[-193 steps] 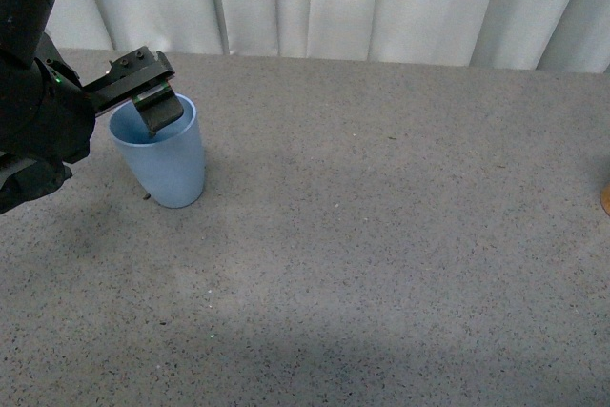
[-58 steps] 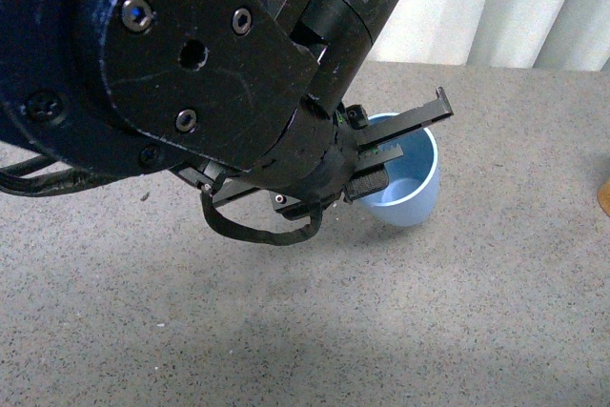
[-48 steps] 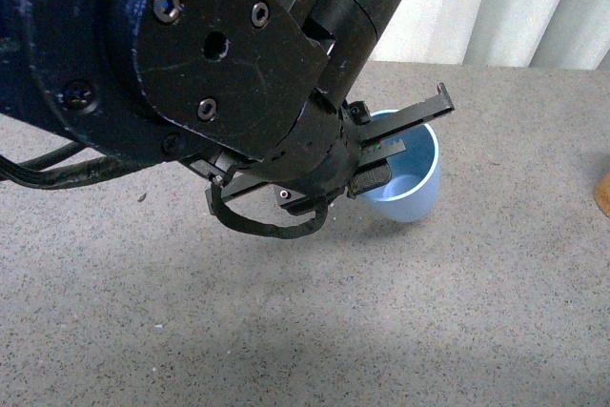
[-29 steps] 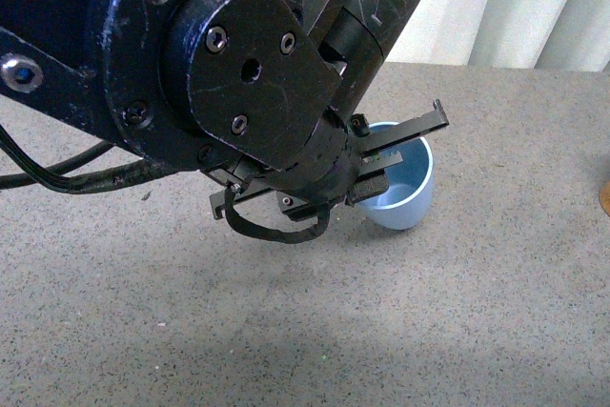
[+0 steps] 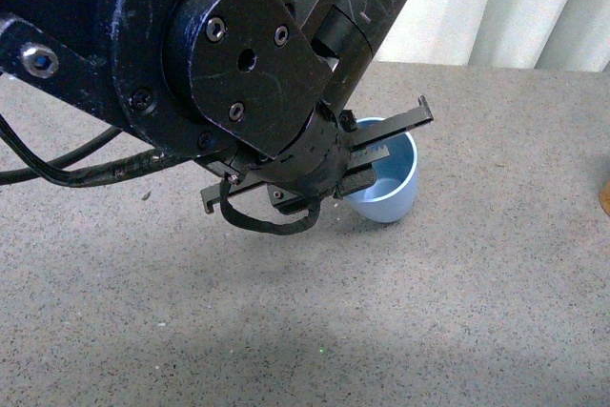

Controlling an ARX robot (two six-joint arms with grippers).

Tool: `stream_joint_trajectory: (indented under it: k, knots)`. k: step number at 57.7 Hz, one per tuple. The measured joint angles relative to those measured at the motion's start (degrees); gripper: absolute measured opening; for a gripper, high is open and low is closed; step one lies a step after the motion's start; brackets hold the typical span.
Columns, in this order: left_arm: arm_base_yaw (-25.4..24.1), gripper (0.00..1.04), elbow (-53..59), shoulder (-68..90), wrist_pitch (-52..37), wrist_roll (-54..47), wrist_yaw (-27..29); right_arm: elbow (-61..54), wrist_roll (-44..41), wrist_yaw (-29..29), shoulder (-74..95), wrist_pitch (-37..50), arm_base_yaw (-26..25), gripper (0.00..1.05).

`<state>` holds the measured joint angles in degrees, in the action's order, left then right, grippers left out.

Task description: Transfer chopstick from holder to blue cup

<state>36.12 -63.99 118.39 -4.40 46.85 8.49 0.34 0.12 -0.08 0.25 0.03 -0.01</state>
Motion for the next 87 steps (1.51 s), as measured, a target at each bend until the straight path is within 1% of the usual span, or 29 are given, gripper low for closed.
stream_joint_trajectory:
  k: [24, 26, 29, 31, 36, 38, 43, 45, 52, 54, 59, 62, 64, 68, 87]
  knots:
    - [0.0, 0.04, -0.28, 0.0, 0.33, -0.37, -0.09, 0.0, 0.0, 0.0, 0.0, 0.0, 0.0, 0.95]
    - [0.02, 0.06, -0.37, 0.0, 0.37, -0.39, -0.09, 0.0, 0.0, 0.0, 0.0, 0.0, 0.0, 0.95]
    - [0.07, 0.15, -0.57, 0.0, 0.44, -0.48, -0.07, 0.0, 0.0, -0.02, 0.0, 0.0, 0.0, 0.95]
    - [0.07, 0.18, -0.68, 0.0, 0.46, -0.48, -0.07, 0.0, 0.0, 0.0, 0.0, 0.0, 0.0, 0.95]
    - [0.2, 0.33, -1.11, 0.0, 0.68, -0.52, -0.07, 0.0, 0.0, 0.0, 0.0, 0.0, -0.02, 0.95]
    - [0.26, 0.36, -1.2, 0.0, 0.7, -0.61, 0.0, 0.0, 0.0, 0.0, 0.0, 0.0, 0.0, 0.95]
    - [0.46, 0.51, -1.6, 0.0, 1.09, -0.72, 0.09, 0.0, 0.0, 0.0, 0.0, 0.0, 0.0, 0.95]
    - [0.5, 0.54, -1.73, 0.0, 1.16, -0.74, 0.07, 0.0, 0.0, 0.0, 0.0, 0.0, 0.0, 0.95]
    - [0.66, 0.74, -2.73, 0.0, 1.73, -0.96, 0.09, 0.0, 0.0, 0.0, 0.0, 0.0, 0.0, 0.95]
    - [0.68, 0.78, -2.95, 0.0, 1.88, -1.07, 0.11, 0.0, 0.0, 0.0, 0.0, 0.0, 0.0, 0.95]
    - [0.76, 0.92, -3.67, 0.0, 2.34, -1.38, 0.17, 0.0, 0.0, 0.0, 0.0, 0.0, 0.0, 0.95]
    - [0.79, 0.99, -4.02, 0.0, 2.64, -1.57, 0.31, 0.0, 0.0, 0.0, 0.0, 0.0, 0.0, 0.95]
    - [0.81, 1.0, -4.22, 0.0, 2.8, -1.75, 0.42, 0.0, 0.0, 0.0, 0.0, 0.0, 0.0, 0.95]
    - [0.83, 0.98, -4.74, 0.0, 3.13, -1.75, 0.44, 0.0, 0.0, 0.0, 0.0, 0.0, 0.0, 0.95]
    - [1.4, 0.98, -5.95, 0.0, 4.02, -1.77, 0.52, 0.0, 0.0, 0.0, 0.0, 0.0, 0.0, 0.95]
